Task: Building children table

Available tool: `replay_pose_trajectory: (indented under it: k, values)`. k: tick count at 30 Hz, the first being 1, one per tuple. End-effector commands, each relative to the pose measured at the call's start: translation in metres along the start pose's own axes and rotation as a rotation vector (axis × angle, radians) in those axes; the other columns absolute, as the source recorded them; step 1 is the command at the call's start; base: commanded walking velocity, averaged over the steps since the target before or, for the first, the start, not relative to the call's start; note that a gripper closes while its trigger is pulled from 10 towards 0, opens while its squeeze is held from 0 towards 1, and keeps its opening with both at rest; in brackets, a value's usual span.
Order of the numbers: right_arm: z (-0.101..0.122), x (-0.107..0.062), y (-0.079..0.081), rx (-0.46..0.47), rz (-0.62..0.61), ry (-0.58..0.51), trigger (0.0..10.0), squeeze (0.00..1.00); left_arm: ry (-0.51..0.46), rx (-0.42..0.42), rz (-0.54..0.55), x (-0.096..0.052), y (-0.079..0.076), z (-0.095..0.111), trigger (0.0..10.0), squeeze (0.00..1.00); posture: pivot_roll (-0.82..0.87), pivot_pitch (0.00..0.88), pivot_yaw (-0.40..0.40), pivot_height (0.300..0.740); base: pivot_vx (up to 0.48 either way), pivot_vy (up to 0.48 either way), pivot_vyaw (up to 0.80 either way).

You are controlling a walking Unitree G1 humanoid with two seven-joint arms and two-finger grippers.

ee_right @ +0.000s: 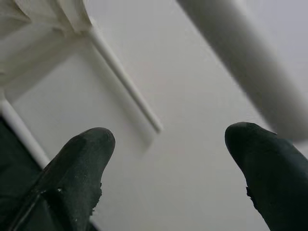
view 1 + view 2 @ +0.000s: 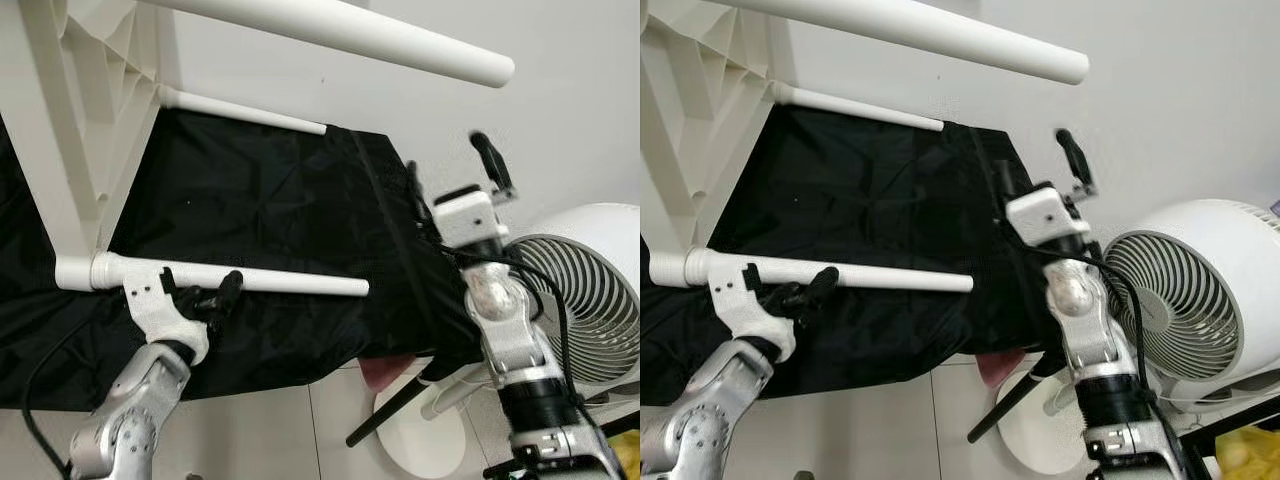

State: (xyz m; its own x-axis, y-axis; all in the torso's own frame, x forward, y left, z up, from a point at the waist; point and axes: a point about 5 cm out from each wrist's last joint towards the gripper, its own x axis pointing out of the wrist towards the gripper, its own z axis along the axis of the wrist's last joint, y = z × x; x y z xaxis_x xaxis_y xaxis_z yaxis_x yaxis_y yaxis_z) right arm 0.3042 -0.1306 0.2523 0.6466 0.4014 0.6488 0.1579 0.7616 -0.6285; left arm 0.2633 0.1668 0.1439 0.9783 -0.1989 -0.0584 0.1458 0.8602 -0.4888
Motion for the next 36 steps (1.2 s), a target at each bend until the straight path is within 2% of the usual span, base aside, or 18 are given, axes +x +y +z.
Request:
replay_pose_trajectory:
  k: [1, 3, 7, 10, 13, 18, 20, 22, 24, 28, 30, 33, 36]
  values:
    - [0.0, -0.002, 0.0, -0.048, 0.024, -0.013, 10.0, 0.0, 0.022, 0.003, 0.006, 0.002, 0.0, -0.003, 10.0, 0.0, 0.07, 0.024, -0.181, 0.74, 0.0, 0.0, 0.0]
    - [0.01, 0.001, 0.003, -0.098, 0.032, -0.08, 10.0, 0.0, 0.017, -0.005, -0.002, 0.003, 0.001, -0.002, 10.0, 0.0, 0.07, 0.022, -0.176, 0.74, 0.0, 0.0, 0.0]
    - [0.021, 0.008, 0.007, -0.139, 0.037, -0.149, 10.0, 0.0, 0.017, -0.001, 0.003, 0.003, 0.002, 0.0, 10.0, 0.0, 0.06, 0.024, -0.173, 0.74, 0.0, 0.0, 0.0]
    - [0.026, 0.013, 0.008, -0.15, 0.042, -0.179, 10.0, 0.0, 0.019, 0.001, 0.009, 0.004, 0.004, 0.0, 10.0, 0.0, 0.06, 0.025, -0.172, 0.74, 0.0, 0.0, 0.0]
    - [0.041, 0.025, 0.009, -0.168, 0.021, -0.266, 10.0, 0.0, 0.021, 0.008, 0.009, 0.004, 0.004, 0.0, 10.0, 0.0, 0.06, 0.027, -0.17, 0.74, 0.0, 0.0, 0.0]
    - [0.054, 0.035, 0.013, -0.173, 0.013, -0.343, 10.0, 0.0, 0.023, 0.003, 0.007, 0.004, 0.004, -0.001, 10.0, 0.0, 0.06, 0.029, -0.17, 0.74, 0.0, 0.0, 0.0]
    - [0.055, 0.037, 0.014, -0.171, 0.015, -0.35, 10.0, 0.0, 0.023, 0.002, 0.006, 0.004, 0.004, -0.001, 10.0, 0.0, 0.06, 0.029, -0.17, 0.74, 0.0, 0.0, 0.0]
    - [0.064, 0.047, 0.014, -0.164, 0.018, -0.374, 10.0, 0.0, 0.022, 0.002, 0.0, 0.005, 0.003, -0.001, 10.0, 0.0, 0.06, 0.029, -0.172, 0.74, 0.0, 0.0, 0.0]
    - [0.071, 0.059, 0.017, -0.112, 0.061, -0.371, 10.0, 0.0, 0.028, 0.014, 0.004, 0.006, 0.003, -0.001, 10.0, 0.0, 0.06, 0.029, -0.172, 0.74, 0.0, 0.0, 0.0]
    - [0.072, 0.062, 0.016, -0.107, 0.066, -0.368, 10.0, 0.0, 0.024, 0.011, 0.002, 0.007, 0.002, -0.001, 10.0, 0.0, 0.06, 0.027, -0.175, 0.74, 0.0, 0.0, 0.0]
    - [0.079, 0.078, 0.01, -0.118, 0.065, -0.368, 10.0, 0.0, 0.012, 0.0, -0.005, 0.008, 0.002, 0.001, 10.0, 0.0, 0.05, 0.026, -0.175, 0.74, 0.0, 0.0, 0.0]
    - [0.081, 0.083, 0.009, -0.13, 0.067, -0.371, 10.0, 0.0, 0.013, 0.003, -0.004, 0.009, 0.002, 0.001, 10.0, 0.0, 0.05, 0.025, -0.177, 0.74, 0.0, 0.0, 0.0]
    - [0.083, 0.097, 0.008, -0.116, 0.109, -0.34, 10.0, 0.0, 0.013, 0.001, -0.008, 0.009, 0.001, 0.0, 10.0, 0.0, 0.05, 0.024, -0.177, 0.74, 0.0, 0.0, 0.0]
